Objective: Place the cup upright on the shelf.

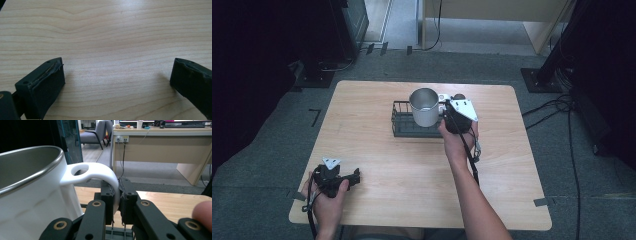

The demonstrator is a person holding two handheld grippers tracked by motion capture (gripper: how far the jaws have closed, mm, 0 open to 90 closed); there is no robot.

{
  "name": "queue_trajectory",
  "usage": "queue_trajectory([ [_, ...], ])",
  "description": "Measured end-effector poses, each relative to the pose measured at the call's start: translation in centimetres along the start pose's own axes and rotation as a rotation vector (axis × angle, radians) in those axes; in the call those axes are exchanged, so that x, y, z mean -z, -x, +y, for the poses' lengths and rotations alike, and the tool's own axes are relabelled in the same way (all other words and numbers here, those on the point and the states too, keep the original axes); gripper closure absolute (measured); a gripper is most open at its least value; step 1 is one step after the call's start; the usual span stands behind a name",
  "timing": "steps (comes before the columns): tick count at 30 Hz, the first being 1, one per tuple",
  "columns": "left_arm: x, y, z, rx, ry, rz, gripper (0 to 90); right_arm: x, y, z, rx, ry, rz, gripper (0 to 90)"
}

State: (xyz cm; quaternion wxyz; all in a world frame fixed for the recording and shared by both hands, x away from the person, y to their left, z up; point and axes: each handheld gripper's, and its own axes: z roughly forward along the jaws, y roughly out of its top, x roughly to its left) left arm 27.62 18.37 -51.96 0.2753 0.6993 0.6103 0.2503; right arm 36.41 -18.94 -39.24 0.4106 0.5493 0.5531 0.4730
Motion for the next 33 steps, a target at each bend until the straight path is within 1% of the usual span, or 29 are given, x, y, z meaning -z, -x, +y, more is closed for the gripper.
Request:
queue_trajectory([
  [1,0.0,0.0,0.0,0.001,0.001,0.0,0.0,-0.5,-0.3,0.0,0.005,-0.004,-0.002,83.4],
  [2,0.0,0.0,0.0,0.001,0.001,0.0,0.0,-0.5,-0.3,0.0,0.005,-0.004,-0.002,83.4],
  [3,0.0,0.0,0.0,0.0,0.001,-0.001,0.0,-1.0,-0.5,0.0,0.004,0.0,-0.004,83.3],
  [6,0.0,0.0,0.0,-0.001,0.0,-0.001,0.0,-1.8,-0.8,-0.1,0.005,0.0,-0.01,83.3],
  [13,0.0,0.0,0.0,-0.001,0.0,-0.002,0.0,-3.0,-1.0,-0.9,-0.002,-0.014,-0.026,83.3],
  [14,0.0,0.0,0.0,-0.002,0.0,-0.002,0.0,-3.4,-0.9,-1.2,-0.018,-0.024,-0.04,83.2],
  [17,0.0,0.0,0.0,-0.001,0.0,-0.002,0.0,-3.7,-0.9,-1.4,-0.033,-0.029,-0.049,83.3],
  [20,0.0,0.0,0.0,-0.001,0.0,-0.003,0.0,-4.4,-0.7,-1.6,-0.062,-0.043,-0.076,83.2],
  [22,0.0,0.0,0.0,-0.001,-0.001,-0.003,0.0,-4.7,-0.5,-1.8,-0.067,-0.049,-0.082,83.2],
  [26,0.0,0.0,0.0,-0.001,0.0,-0.003,0.0,-5.0,-0.6,-2.4,-0.049,-0.058,-0.088,83.1],
  [31,0.0,0.0,0.0,0.0,0.0,-0.002,0.0,-5.3,-0.9,-3.4,-0.046,-0.073,-0.084,83.0],
  [33,0.0,0.0,0.0,-0.001,0.0,-0.003,0.0,-5.4,-0.9,-3.7,-0.043,-0.082,-0.075,82.9],
])
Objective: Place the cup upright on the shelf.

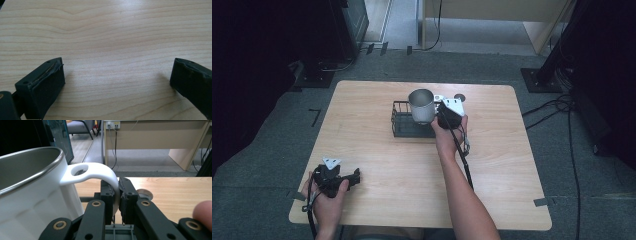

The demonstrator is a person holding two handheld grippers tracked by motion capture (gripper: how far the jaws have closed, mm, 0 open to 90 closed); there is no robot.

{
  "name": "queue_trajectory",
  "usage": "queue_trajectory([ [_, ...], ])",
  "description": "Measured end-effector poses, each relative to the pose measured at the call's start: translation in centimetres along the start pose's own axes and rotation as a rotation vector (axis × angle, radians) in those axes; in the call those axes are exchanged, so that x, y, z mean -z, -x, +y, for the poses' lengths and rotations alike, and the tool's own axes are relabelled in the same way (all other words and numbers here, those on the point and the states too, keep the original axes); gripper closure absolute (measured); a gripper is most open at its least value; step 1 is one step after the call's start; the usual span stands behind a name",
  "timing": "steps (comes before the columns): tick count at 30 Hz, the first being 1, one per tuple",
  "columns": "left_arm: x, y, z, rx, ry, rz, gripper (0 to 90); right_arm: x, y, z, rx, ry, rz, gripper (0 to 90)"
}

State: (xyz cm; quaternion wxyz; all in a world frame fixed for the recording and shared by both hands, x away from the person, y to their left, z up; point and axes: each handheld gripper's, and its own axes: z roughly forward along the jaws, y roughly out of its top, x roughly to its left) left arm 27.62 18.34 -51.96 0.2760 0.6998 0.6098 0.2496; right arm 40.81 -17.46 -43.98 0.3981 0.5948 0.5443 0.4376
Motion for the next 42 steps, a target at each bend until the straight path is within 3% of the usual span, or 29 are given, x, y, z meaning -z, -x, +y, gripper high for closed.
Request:
queue_trajectory([
  [5,0.0,0.0,0.0,0.0,0.0,0.0,0.0,-0.1,0.1,-0.4,0.014,-0.019,0.006,82.5],
  [7,0.0,0.0,0.0,0.0,0.0,0.0,0.0,0.0,0.2,-0.4,0.038,-0.036,0.024,81.6],
  [13,0.0,0.0,0.0,0.0,0.0,0.0,0.0,0.4,0.6,-0.3,0.039,-0.061,0.078,78.8],
  [16,0.0,0.0,0.0,0.0,0.0,0.0,0.0,1.0,1.1,-0.3,0.031,-0.077,0.108,71.6],
  [22,0.0,0.0,0.0,0.0,0.0,0.0,0.0,1.5,2.0,-0.5,0.042,-0.115,0.117,63.5],
  [28,0.0,0.0,0.0,0.0,0.0,0.0,0.0,2.1,2.5,-0.6,0.056,-0.115,0.134,57.7],
  [34,0.0,0.0,0.0,0.0,0.0,0.0,0.0,3.6,2.6,0.3,0.056,-0.11,0.167,37.3],
  [35,0.0,0.0,0.0,0.0,0.0,0.0,0.0,3.6,2.6,0.3,0.056,-0.11,0.167,37.3],
  [36,0.0,0.0,0.0,-0.001,0.0,0.0,0.0,4.1,2.7,0.5,0.063,-0.127,0.173,25.3],
  [38,0.0,0.0,0.0,-0.001,0.0,0.0,0.0,4.5,2.7,0.6,0.063,-0.155,0.176,13.1],
  [40,0.0,0.0,0.0,-0.001,0.0,-0.001,0.0,4.7,2.7,0.7,0.065,-0.167,0.179,9.8],
  [41,0.0,0.0,0.0,-0.001,0.0,0.0,0.0,5.0,2.9,0.7,0.068,-0.183,0.201,1.9],
  [42,0.0,0.0,0.0,-0.001,0.0,0.0,0.0,5.3,3.1,0.6,0.075,-0.188,0.222,0.0],
])
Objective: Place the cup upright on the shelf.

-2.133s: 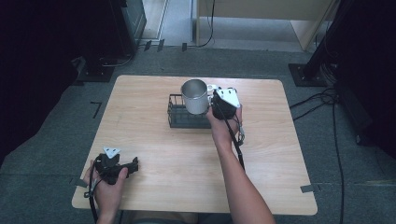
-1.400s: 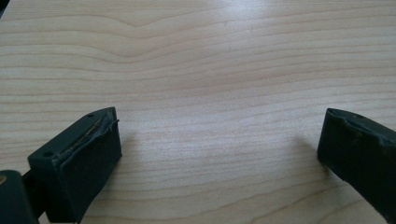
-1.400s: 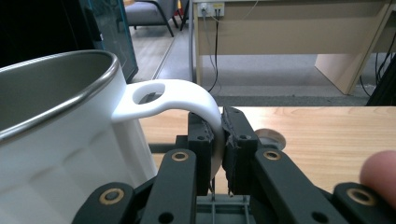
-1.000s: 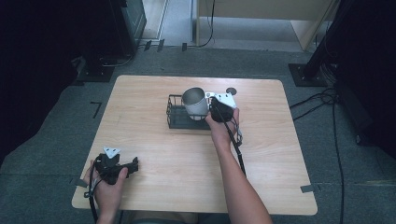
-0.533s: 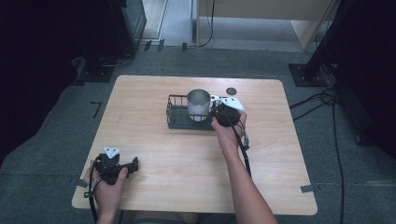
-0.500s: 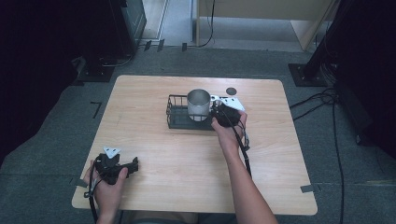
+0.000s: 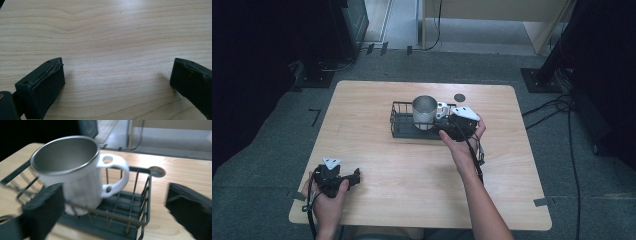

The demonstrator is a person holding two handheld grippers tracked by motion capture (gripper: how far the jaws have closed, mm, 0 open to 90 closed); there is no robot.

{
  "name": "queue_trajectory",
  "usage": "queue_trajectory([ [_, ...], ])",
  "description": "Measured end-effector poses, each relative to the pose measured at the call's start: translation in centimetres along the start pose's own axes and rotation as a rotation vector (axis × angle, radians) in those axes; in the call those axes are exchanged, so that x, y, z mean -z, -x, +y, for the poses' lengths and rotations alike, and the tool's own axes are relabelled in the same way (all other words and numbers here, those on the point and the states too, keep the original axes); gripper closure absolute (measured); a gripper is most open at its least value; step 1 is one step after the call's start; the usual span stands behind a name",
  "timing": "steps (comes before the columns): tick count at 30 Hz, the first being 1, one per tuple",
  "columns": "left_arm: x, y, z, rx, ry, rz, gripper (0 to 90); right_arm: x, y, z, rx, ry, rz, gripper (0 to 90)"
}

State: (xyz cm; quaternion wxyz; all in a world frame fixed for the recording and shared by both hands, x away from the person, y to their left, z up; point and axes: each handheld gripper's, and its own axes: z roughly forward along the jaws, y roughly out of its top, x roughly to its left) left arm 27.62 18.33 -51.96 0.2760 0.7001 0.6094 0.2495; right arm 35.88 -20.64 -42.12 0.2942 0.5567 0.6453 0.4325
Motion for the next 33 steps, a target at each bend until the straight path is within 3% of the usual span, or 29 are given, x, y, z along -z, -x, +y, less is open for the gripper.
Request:
queue_trajectory([
  [4,0.0,0.0,0.0,0.0,0.001,0.0,0.0,1.2,0.4,-0.6,-0.001,-0.001,0.036,0.0],
  [12,0.0,0.0,0.0,0.001,0.002,0.0,0.0,2.9,1.3,-2.1,-0.02,-0.019,0.039,0.0],
  [14,0.0,0.0,0.0,0.0,0.001,-0.001,0.0,3.8,2.2,-2.7,-0.03,-0.023,0.038,0.0],
  [22,0.0,0.0,0.0,0.0,0.001,0.0,0.0,5.9,4.4,-4.0,-0.02,-0.017,-0.001,0.0],
  [33,0.0,0.0,0.0,-0.002,0.0,0.0,0.0,7.2,7.6,-8.4,-0.009,-0.064,-0.033,0.0],
])
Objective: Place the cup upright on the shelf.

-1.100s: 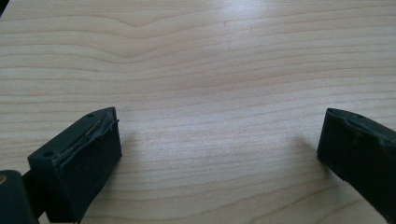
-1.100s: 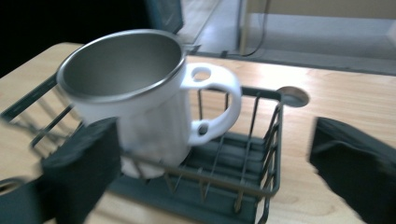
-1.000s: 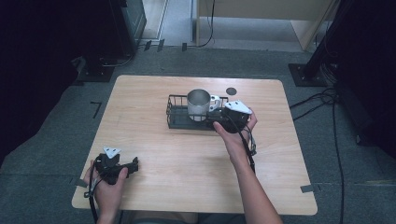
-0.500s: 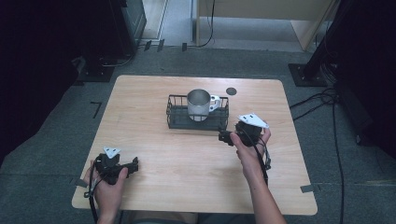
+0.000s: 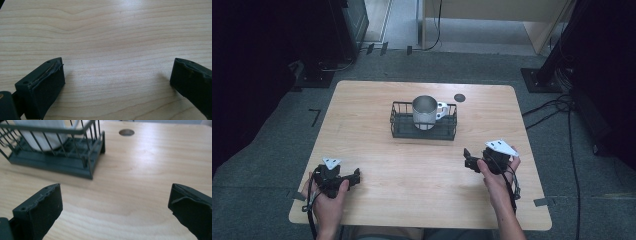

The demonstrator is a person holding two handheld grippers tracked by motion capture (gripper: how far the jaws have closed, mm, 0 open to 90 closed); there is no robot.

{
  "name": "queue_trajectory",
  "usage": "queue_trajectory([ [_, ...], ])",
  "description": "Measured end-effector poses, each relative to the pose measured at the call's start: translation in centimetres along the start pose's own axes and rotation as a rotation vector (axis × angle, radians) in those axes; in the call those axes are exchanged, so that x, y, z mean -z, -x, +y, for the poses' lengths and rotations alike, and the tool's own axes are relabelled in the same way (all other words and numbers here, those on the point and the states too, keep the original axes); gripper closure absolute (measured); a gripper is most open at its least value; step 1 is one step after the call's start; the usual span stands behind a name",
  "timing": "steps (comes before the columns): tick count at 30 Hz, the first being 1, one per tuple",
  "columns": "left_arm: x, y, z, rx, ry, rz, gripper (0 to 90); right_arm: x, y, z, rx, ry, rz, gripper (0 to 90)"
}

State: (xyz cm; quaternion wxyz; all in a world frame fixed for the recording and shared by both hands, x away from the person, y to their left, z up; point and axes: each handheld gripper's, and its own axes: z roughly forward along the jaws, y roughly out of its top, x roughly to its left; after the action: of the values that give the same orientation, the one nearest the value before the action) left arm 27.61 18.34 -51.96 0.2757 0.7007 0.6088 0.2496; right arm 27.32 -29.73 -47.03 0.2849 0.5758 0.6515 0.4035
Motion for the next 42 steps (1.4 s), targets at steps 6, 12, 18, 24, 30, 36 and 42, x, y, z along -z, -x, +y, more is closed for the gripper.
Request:
queue_trajectory([
  [6,0.0,0.0,0.0,0.0,0.0,0.0,0.0,0.7,2.1,-2.5,-0.012,-0.024,-0.015,0.0],
  [12,0.0,0.0,0.0,0.0,0.0,0.0,0.0,1.3,3.6,-4.1,-0.036,-0.038,-0.018,0.0],
  [18,0.0,0.0,0.0,0.0,0.0,0.0,0.0,2.7,6.1,-6.1,-0.072,-0.062,-0.049,0.0],
  [24,0.0,0.0,0.0,-0.001,0.0,0.0,0.0,4.0,7.5,-7.3,-0.081,-0.078,-0.061,0.0],
  [30,0.0,0.0,0.0,-0.001,-0.001,0.0,0.0,5.0,9.1,-8.4,-0.101,-0.094,-0.083,0.0],
  [36,0.0,0.0,0.0,-0.001,0.0,0.0,0.0,6.2,10.9,-9.1,-0.128,-0.115,-0.103,0.0],
  [42,0.0,0.0,0.0,-0.001,0.0,0.001,0.0,7.1,11.9,-9.6,-0.101,-0.129,-0.17,0.0],
])
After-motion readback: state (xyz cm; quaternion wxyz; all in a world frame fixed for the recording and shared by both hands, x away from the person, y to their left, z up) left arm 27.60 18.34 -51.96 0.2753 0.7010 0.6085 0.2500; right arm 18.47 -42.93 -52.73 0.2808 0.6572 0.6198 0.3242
